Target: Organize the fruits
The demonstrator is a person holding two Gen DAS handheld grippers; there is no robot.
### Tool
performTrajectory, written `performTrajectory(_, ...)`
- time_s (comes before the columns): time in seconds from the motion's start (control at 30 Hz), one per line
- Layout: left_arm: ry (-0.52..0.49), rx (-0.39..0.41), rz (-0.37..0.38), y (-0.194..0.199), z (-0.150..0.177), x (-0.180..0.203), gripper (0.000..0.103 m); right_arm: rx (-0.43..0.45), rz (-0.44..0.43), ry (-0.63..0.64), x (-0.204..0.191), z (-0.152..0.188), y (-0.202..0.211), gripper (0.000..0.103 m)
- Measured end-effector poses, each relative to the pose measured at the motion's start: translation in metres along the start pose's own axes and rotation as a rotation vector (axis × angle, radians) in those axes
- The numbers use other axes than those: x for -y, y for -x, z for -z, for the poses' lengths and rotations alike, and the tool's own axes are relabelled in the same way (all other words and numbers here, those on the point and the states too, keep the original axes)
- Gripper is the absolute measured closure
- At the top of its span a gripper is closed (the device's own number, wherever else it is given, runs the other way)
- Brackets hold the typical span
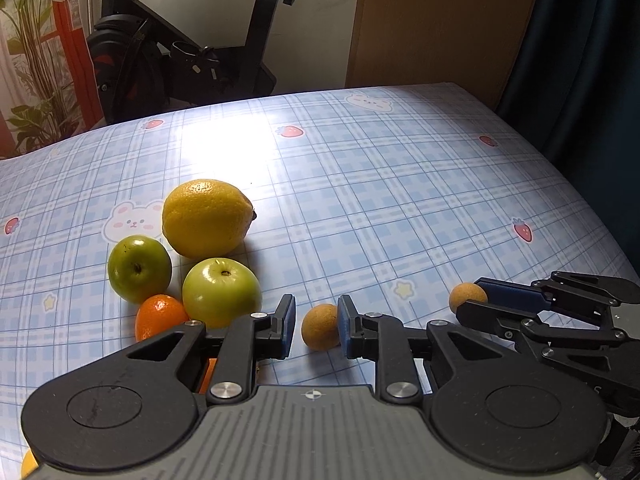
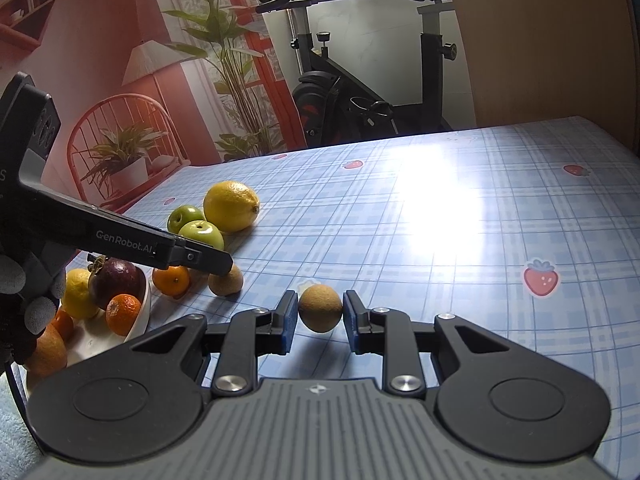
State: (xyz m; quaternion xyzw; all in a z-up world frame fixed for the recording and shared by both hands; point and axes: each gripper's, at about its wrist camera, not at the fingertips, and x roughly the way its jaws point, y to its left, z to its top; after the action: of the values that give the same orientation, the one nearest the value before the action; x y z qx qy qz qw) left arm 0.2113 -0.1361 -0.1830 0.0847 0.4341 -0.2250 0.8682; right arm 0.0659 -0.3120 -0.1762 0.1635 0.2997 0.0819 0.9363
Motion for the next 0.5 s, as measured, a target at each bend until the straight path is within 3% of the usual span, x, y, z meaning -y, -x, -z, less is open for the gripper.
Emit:
performTrajectory(0.23,-0.005,-0.039,0.029,-0.004,0.006,0.008,0.071,0.000,-0.003,-0.003,0.001,0.000,0.000,0.076)
performTrajectory(0.5,-0.001,-0.054,0.038,-0.013,0.013,0.009,0.075,-0.001,-0.004,-0.004,0.001,0.000,0.000,0.076)
